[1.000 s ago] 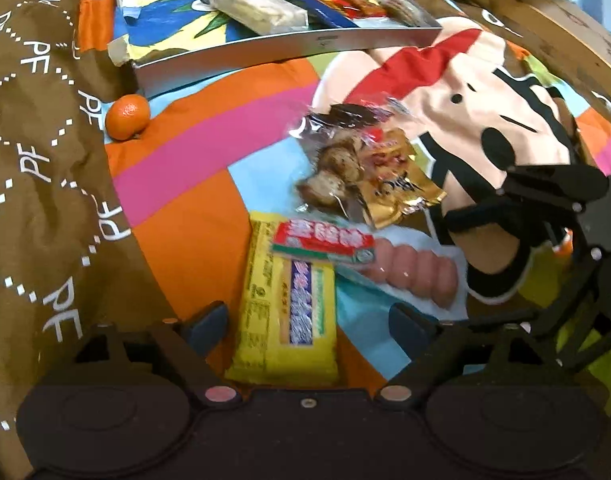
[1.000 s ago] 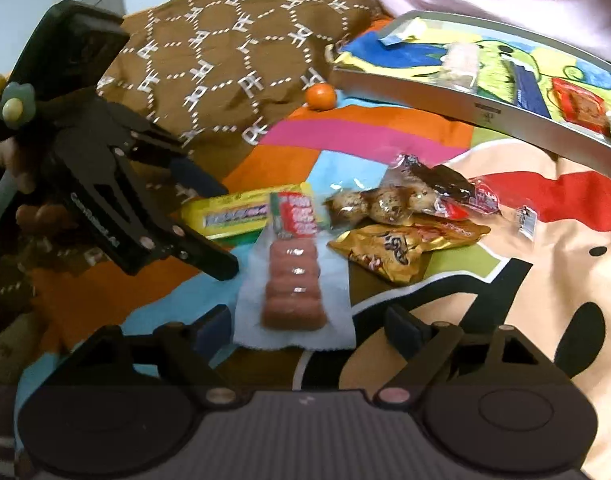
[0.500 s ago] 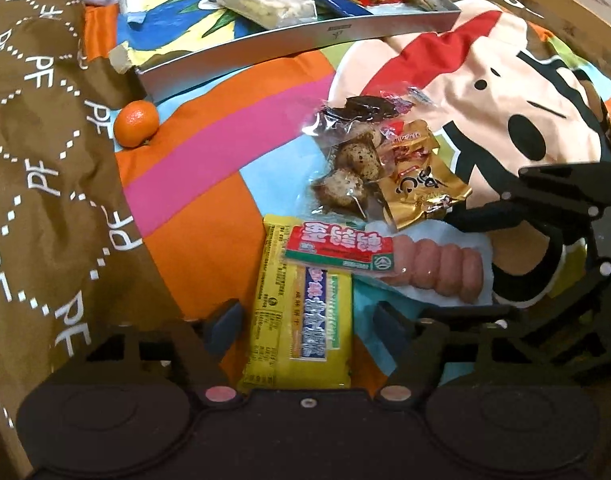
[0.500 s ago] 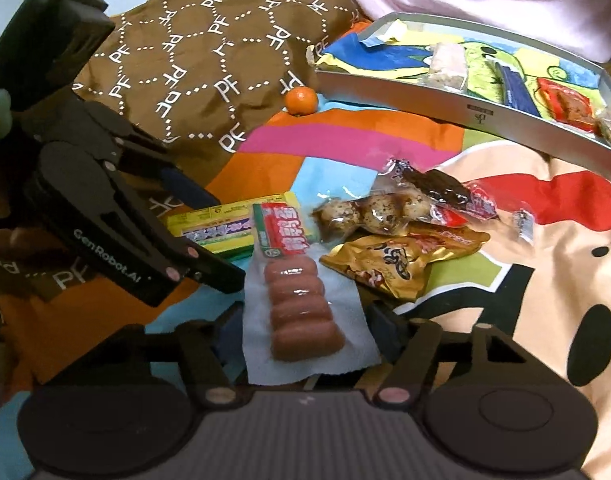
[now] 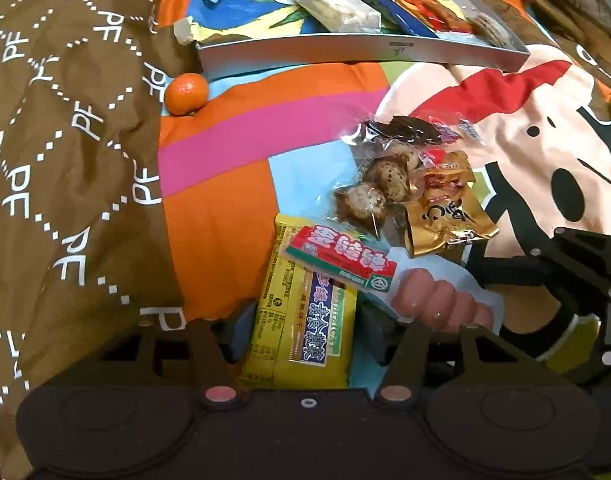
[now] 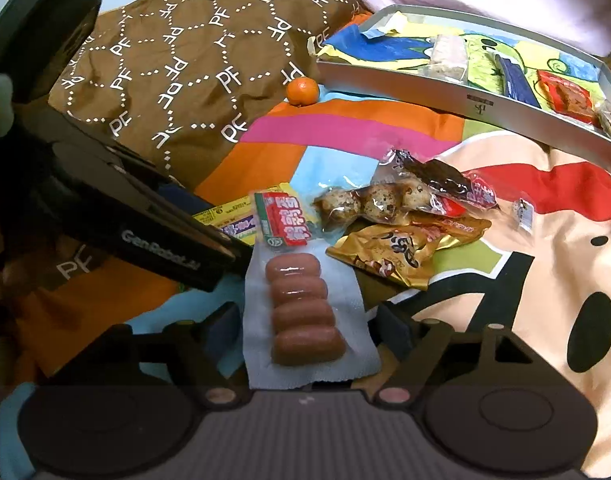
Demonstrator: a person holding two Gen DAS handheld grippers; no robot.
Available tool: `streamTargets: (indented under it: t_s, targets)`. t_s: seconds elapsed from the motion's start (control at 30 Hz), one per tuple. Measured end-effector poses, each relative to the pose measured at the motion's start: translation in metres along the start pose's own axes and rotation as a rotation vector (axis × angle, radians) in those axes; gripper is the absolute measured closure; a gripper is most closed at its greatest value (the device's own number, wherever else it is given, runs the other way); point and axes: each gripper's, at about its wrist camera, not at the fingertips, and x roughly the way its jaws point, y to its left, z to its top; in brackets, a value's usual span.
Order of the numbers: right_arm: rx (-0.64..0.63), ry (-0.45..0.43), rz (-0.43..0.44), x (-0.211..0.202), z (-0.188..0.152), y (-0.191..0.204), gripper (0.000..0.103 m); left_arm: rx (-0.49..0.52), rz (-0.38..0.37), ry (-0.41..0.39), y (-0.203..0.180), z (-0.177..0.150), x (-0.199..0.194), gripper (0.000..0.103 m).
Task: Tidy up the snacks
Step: 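Grasp the yellow wafer bar with the left tool while the right tool grasps the pink sausage pack, then carry the wafer bar and sausage pack into the metal tray and open both tools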
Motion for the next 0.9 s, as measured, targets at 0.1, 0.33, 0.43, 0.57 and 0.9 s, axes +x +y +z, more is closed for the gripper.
streamTargets:
  t_s: [0.1, 0.33, 0.43, 0.57, 0.9]
  targets:
    - [-0.004, 0.003, -0.014, -0.001, 0.0, 0.001, 0.033, 0.027, 0.028, 0.003, -0.006, 0.0, -0.002, 0.051]
    - [-0.014, -0.01, -0.072, -0.013, -0.005, 0.006, 0.04, -0.087, 0.038, 0.042, -0.008, -0.001, -0.01, 0.053]
    - [-0.107, -0.017, -0.134, -0.019, -0.009, 0.018, 0.04, -0.143, 0.027, 0.044, -0.009, -0.006, -0.016, 0.053]
    - [-0.215, -0.034, -0.198, -0.024, -0.015, 0.03, 0.04, -0.205, 0.009, 0.042, -0.01, -0.013, -0.024, 0.053]
    - [-0.42, -0.05, -0.308, -0.032, -0.028, 0.049, 0.041, -0.261, 0.003, 0.045, -0.016, -0.032, -0.043, 0.054]
